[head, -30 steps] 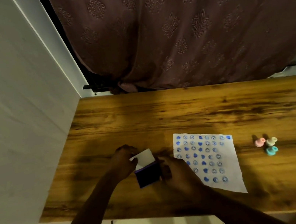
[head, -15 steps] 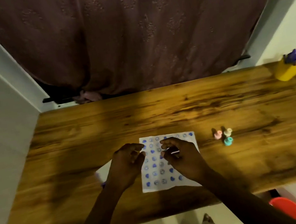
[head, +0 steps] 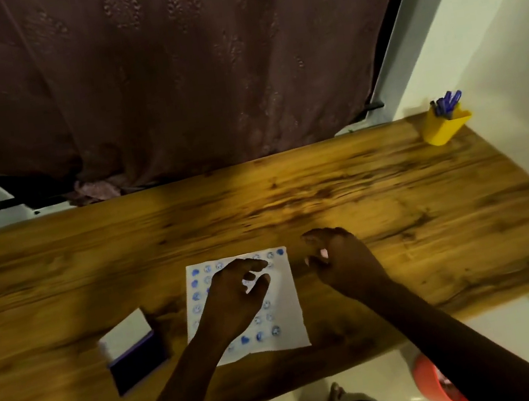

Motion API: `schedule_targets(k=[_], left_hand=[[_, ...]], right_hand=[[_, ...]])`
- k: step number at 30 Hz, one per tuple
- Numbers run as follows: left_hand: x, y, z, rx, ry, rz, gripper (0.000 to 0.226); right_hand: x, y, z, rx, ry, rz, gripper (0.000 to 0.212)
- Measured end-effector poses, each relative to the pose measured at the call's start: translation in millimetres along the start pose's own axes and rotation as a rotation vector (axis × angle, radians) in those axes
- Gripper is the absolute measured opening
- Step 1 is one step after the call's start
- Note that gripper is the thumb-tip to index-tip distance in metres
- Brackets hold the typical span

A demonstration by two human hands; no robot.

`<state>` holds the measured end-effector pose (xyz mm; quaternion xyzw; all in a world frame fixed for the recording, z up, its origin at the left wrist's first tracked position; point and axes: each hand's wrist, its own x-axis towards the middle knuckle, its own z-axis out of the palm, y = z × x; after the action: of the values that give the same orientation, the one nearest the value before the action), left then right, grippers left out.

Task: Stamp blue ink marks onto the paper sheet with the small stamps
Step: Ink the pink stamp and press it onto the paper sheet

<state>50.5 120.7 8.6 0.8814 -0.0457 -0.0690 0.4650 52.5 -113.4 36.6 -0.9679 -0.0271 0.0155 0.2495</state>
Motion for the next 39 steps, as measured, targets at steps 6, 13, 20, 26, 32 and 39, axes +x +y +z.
schedule_targets(k=[6, 13, 20, 26, 32, 39], left_hand=[[4.0, 5.2, 17.3, 0.036, -0.023, -0.016, 0.024], [1.7, 3.1, 22.8, 0.07, -0.019, -0.037, 0.027], [-4.5, 3.9, 18.8, 0.043, 0.011, -0.063, 0.03], [-14.3, 13.0, 7.8, -0.002, 0.051, -0.032, 0.051], [-31.0, 10.1, -11.0, -0.084, 0.142, 0.009, 0.033], [-52.8, -13.4, -33.1, -0.288, 0.197, -0.029, 0.03]], right_hand=[[16.5, 31.8, -10.2, -0.296, -0.048, -0.022, 0.045], [30.0, 44.2, -5.8, -0.481, -0.097, -0.102, 0.019], [37.1, 36.4, -7.4, -0.296, -0.078, -0.076, 0.018], [26.6, -12.4, -15.2, 0.512, -0.206, 0.149, 0.019], [11.7, -55.0, -5.7, 0.777, -0.413, 0.201, 0.025], [11.3, -90.6, 25.9, 0.607, -0.546, 0.24, 0.052]])
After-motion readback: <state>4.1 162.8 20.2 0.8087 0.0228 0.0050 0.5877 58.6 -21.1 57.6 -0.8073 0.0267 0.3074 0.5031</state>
